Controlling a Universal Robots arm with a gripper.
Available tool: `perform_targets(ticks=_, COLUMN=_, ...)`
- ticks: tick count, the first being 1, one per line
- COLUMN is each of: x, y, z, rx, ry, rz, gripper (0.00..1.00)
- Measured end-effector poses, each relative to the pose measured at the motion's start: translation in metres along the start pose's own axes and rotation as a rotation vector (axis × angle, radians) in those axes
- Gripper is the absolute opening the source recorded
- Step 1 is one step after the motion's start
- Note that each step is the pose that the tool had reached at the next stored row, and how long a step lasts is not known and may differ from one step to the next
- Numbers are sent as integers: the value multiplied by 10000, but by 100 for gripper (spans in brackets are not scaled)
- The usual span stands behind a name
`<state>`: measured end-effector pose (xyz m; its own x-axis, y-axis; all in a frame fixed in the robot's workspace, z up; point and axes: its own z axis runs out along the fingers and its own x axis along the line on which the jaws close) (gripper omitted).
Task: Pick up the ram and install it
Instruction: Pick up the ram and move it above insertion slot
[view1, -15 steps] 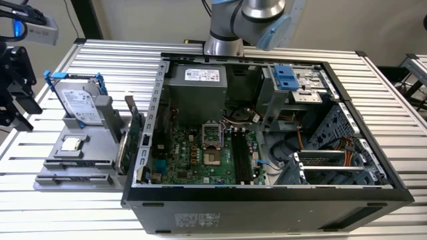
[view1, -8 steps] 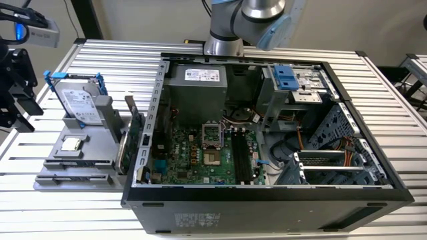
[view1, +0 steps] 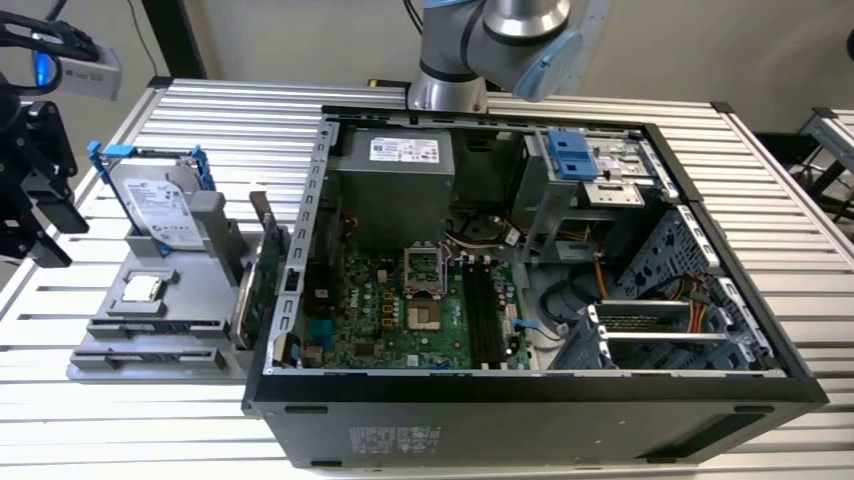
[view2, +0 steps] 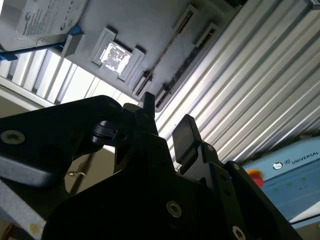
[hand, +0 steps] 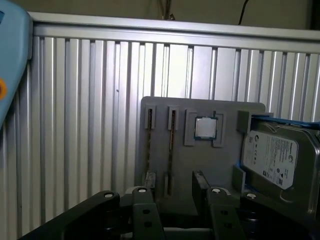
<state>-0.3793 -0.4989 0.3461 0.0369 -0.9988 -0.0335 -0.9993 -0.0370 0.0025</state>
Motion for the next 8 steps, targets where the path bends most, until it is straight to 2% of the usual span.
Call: perform_targets(ticks=8, x=0, y=0, z=13, rx=1, ry=-1, rz=0, gripper=100)
